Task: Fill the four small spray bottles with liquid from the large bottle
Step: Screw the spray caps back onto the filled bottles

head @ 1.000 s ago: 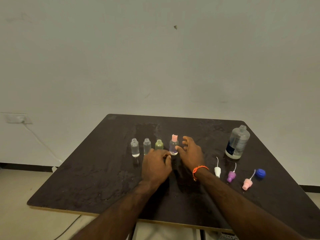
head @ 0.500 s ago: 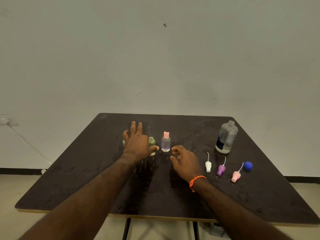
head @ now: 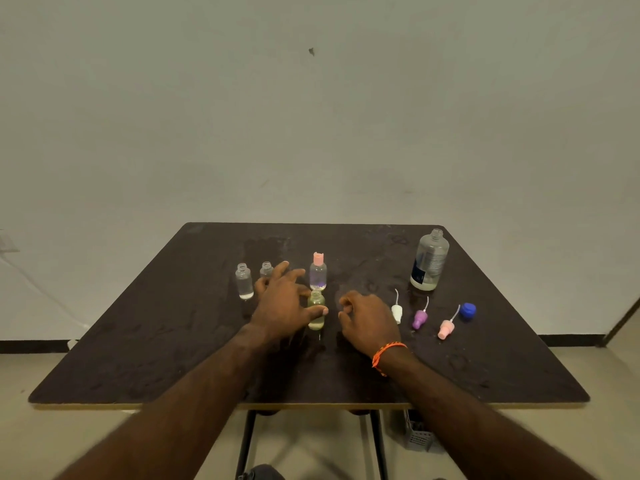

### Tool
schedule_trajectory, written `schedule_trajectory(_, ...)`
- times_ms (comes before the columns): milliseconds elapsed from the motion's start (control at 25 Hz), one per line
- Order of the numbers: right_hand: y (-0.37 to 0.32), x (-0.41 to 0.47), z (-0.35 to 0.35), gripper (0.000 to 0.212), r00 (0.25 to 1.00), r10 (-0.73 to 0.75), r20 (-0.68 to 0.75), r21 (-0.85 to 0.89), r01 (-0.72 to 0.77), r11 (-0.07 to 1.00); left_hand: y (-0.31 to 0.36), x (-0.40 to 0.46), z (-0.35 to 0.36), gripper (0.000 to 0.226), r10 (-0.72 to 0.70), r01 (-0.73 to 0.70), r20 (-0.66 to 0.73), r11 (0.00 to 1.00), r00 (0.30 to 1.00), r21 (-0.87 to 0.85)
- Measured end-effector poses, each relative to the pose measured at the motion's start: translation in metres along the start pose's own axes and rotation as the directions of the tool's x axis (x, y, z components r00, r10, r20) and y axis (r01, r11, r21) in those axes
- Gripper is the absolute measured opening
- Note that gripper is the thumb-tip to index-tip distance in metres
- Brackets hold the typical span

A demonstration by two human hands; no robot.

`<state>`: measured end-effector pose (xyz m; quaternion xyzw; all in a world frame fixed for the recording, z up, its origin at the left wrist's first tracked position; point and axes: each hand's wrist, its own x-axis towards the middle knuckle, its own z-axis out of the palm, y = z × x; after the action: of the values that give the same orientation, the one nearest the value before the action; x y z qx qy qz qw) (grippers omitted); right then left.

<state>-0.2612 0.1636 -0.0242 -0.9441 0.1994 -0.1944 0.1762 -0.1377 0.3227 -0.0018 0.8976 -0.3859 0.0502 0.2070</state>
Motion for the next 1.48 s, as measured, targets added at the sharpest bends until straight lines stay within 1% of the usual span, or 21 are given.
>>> schedule_trajectory(120,0.016,-0.002,-0.026,0.023,0.997,0.069,-0.031,-0.174,-0.074,0.982,0.013,-0.018,0.004,0.057,0.007,-0.007,0.004,0.998,1.0,-0.069)
schedule_trajectory(240,0.031,-0.007,-0.05,0.028,0.982,0.171,-0.077,-0.406,-0.188,0.895,0.02,-0.031,0.013,0.051,-0.034,0.029,-0.031,0.99,0.999,-0.138)
schedule_trajectory(320,0.039,-0.009,-0.056,0.034,0.974,0.22,-0.06,-0.473,-0.222,0.853,0.02,-0.036,0.02,0.043,-0.055,0.042,-0.071,0.984,0.996,-0.173)
schedule_trajectory(440,0.046,-0.006,-0.053,0.038,0.973,0.229,-0.011,-0.49,-0.205,0.847,0.021,-0.039,0.025,0.039,-0.079,0.058,-0.085,0.972,0.993,-0.228)
schedule_trajectory(560,0.049,-0.004,-0.043,0.033,0.971,0.238,-0.029,-0.449,-0.225,0.865,0.02,-0.038,0.027,0.039,-0.076,0.053,-0.097,0.973,0.992,-0.225)
schedule_trajectory(680,0.039,-0.003,-0.045,0.03,0.964,0.245,-0.105,-0.339,-0.266,0.902,0.016,-0.036,0.033,0.044,-0.085,0.062,-0.093,0.973,0.992,-0.224)
schedule_trajectory(720,0.031,-0.002,-0.049,0.026,0.965,0.224,-0.136,-0.263,-0.253,0.931,0.014,-0.035,0.035,0.046,-0.089,0.067,-0.09,0.973,0.992,-0.221)
schedule_trajectory(800,0.012,0.0,-0.062,0.018,0.968,0.174,-0.182,-0.027,-0.182,0.983,0.013,-0.034,0.038,0.049,-0.091,0.073,-0.08,0.975,0.993,-0.209)
schedule_trajectory(880,-0.01,0.0,-0.078,0.01,0.971,0.127,-0.202,0.198,-0.087,0.976,0.013,-0.034,0.038,0.051,-0.094,0.076,-0.077,0.976,0.993,-0.202)
schedule_trajectory(920,-0.021,0.0,-0.086,0.007,0.972,0.107,-0.211,0.269,-0.047,0.962,0.014,-0.034,0.038,0.051,-0.101,0.084,-0.076,0.976,0.992,-0.203)
schedule_trajectory(1000,-0.041,-0.002,-0.101,0.005,0.975,0.075,-0.211,0.353,0.004,0.936,0.014,-0.034,0.038,0.052,-0.116,0.097,-0.078,0.972,0.99,-0.214)
schedule_trajectory(1120,-0.058,-0.004,-0.11,0.007,0.974,0.019,-0.228,0.364,0.067,0.929,0.014,-0.035,0.04,0.049,-0.114,0.091,-0.085,0.967,0.99,-0.237)
schedule_trajectory(1240,-0.063,-0.004,-0.105,0.009,0.973,-0.002,-0.229,0.345,0.083,0.935,0.014,-0.037,0.039,0.044,-0.12,0.09,-0.095,0.957,0.988,-0.277)
schedule_trajectory(1360,-0.061,-0.005,-0.095,0.011,0.982,-0.019,-0.189,0.306,0.077,0.949,0.016,-0.039,0.037,0.042,-0.123,0.086,-0.119,0.957,0.985,-0.276)
schedule_trajectory(1480,-0.056,-0.005,-0.082,0.012,0.99,-0.048,-0.13,0.254,0.08,0.964,0.016,-0.04,0.038,0.047,-0.127,0.093,-0.104,0.955,0.986,-0.283)
